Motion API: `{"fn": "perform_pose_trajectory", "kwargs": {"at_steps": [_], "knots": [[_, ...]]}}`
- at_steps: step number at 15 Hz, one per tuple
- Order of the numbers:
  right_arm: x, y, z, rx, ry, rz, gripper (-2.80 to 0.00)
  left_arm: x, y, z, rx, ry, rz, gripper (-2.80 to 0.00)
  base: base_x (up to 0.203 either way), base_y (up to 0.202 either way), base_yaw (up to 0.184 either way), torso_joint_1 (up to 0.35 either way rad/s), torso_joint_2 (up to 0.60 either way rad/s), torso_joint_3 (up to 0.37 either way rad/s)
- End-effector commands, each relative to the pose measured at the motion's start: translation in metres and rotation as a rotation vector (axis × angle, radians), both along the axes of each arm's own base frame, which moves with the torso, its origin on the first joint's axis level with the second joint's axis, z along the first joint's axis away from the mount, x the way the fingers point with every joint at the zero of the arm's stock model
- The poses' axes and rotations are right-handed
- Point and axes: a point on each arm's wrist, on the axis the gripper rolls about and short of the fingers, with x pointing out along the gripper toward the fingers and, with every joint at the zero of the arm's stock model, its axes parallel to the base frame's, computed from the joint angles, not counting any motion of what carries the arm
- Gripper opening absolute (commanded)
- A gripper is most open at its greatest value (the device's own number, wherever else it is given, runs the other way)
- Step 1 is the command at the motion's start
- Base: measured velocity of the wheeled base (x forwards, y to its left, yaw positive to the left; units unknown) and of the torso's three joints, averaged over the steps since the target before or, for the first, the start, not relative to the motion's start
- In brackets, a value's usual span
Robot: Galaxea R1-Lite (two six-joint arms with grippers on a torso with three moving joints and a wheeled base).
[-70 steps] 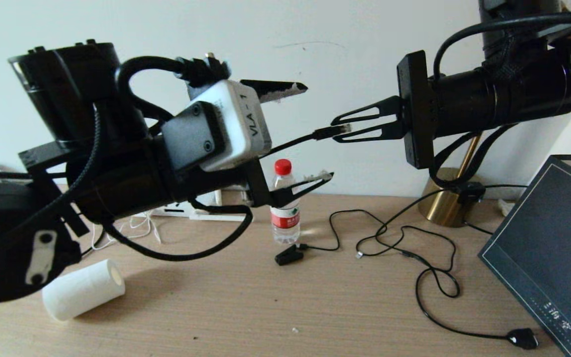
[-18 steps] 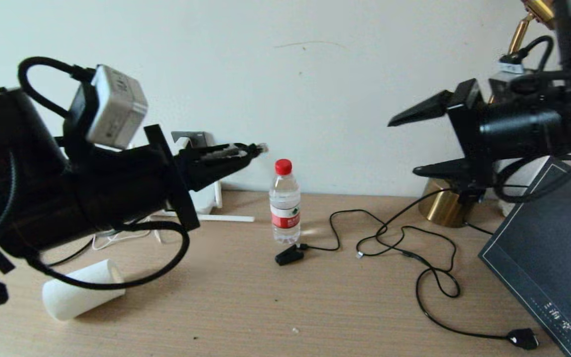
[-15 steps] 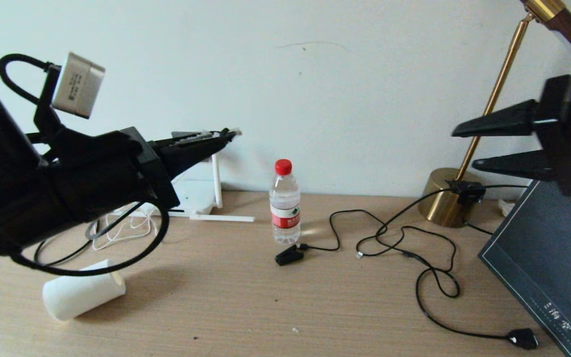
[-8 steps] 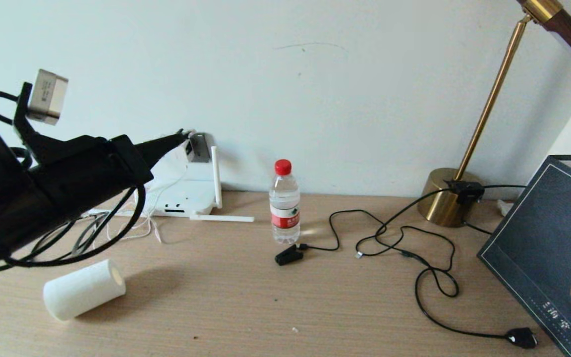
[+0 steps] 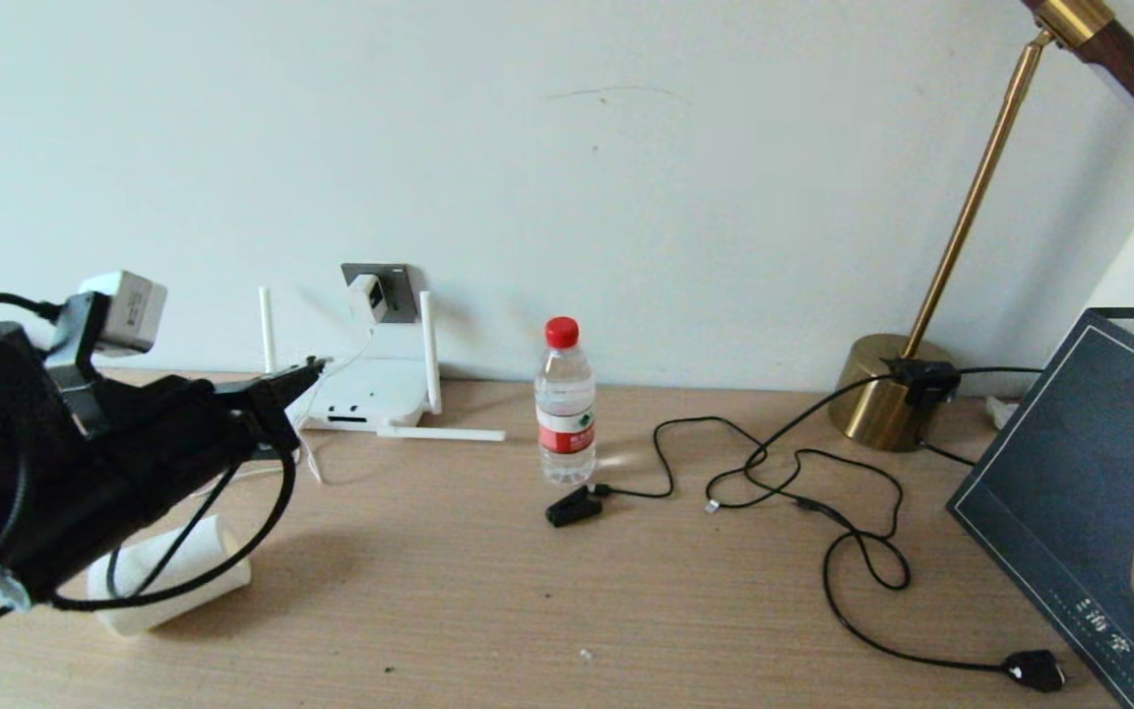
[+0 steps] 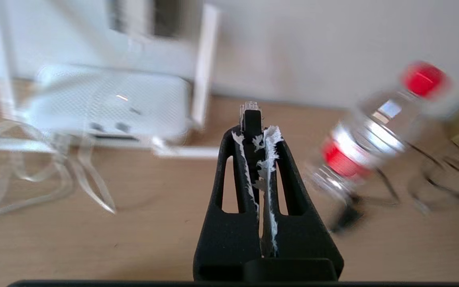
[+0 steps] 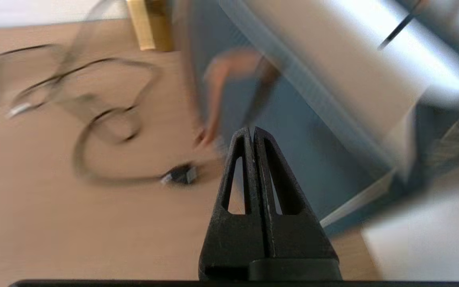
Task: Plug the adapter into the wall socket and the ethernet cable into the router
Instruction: Align cable and router interface
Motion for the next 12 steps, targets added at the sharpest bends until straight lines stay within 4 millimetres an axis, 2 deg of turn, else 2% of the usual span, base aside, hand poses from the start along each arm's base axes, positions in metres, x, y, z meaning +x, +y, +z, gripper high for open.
{"fn": "perform_pose_trajectory", "kwargs": {"at_steps": [1, 2, 4, 6, 7, 8, 10, 12], "knots": [[-0.038, 0.003, -0.041, 0.002, -0.141, 0.123, -2.80, 0.018, 0.009, -0.020, 0.007, 0.029, 0.044, -2.80, 0.000, 0.000, 0.000, 0.000, 0.00, 0.000], [-0.040, 0.004, -0.063, -0.021, -0.138, 0.172, -2.80, 0.021, 0.013, -0.029, 0.016, 0.031, 0.062, -2.80, 0.000, 0.000, 0.000, 0.000, 0.00, 0.000], [-0.033, 0.006, -0.098, -0.077, -0.064, 0.229, -2.80, 0.024, 0.022, -0.042, 0.047, 0.061, 0.095, -2.80, 0.000, 0.000, 0.000, 0.000, 0.00, 0.000], [-0.025, 0.007, -0.117, -0.085, 0.004, 0.250, -2.80, 0.021, 0.025, -0.047, 0.052, 0.076, 0.105, -2.80, 0.000, 0.000, 0.000, 0.000, 0.00, 0.000], [-0.022, 0.007, -0.128, -0.089, 0.045, 0.257, -2.80, 0.026, 0.025, -0.053, 0.061, 0.097, 0.097, -2.80, 0.000, 0.000, 0.000, 0.000, 0.00, 0.000], [-0.020, 0.007, -0.130, -0.092, 0.043, 0.267, -2.80, 0.028, 0.025, -0.065, 0.083, 0.140, 0.086, -2.80, 0.000, 0.000, 0.000, 0.000, 0.00, 0.000], [-0.021, 0.007, -0.129, -0.073, 0.037, 0.280, -2.80, 0.017, 0.021, -0.085, 0.122, 0.198, 0.054, -2.80, 0.000, 0.000, 0.000, 0.000, 0.00, 0.000], [-0.021, 0.008, -0.129, -0.059, 0.034, 0.295, -2.80, 0.035, 0.015, -0.105, 0.132, 0.217, 0.035, -2.80, 0.000, 0.000, 0.000, 0.000, 0.00, 0.000]]}}
